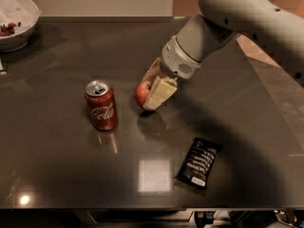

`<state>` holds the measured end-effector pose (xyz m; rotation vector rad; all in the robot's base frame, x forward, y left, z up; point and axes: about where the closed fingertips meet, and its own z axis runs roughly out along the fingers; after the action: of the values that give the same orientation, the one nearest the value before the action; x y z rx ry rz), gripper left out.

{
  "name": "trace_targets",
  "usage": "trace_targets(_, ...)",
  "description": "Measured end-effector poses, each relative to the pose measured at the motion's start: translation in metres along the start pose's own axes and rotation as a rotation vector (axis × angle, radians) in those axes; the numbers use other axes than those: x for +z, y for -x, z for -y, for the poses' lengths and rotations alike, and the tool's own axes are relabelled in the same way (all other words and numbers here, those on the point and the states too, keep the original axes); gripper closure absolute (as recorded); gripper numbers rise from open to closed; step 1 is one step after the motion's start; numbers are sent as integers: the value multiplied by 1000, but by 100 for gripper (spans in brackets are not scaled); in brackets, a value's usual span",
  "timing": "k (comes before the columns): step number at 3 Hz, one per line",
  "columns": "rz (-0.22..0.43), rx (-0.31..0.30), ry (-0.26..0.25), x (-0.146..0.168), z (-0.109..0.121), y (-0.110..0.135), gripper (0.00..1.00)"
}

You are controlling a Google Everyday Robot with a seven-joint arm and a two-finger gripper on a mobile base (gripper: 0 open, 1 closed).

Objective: Move apple near coke can

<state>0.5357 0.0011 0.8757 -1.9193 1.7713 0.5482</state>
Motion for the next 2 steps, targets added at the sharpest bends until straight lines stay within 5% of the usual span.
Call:
trace_targets(1, -5, -25, 26, 13, -11, 10, 100)
trace_targets(2, -10, -46, 36, 21, -19, 19, 83)
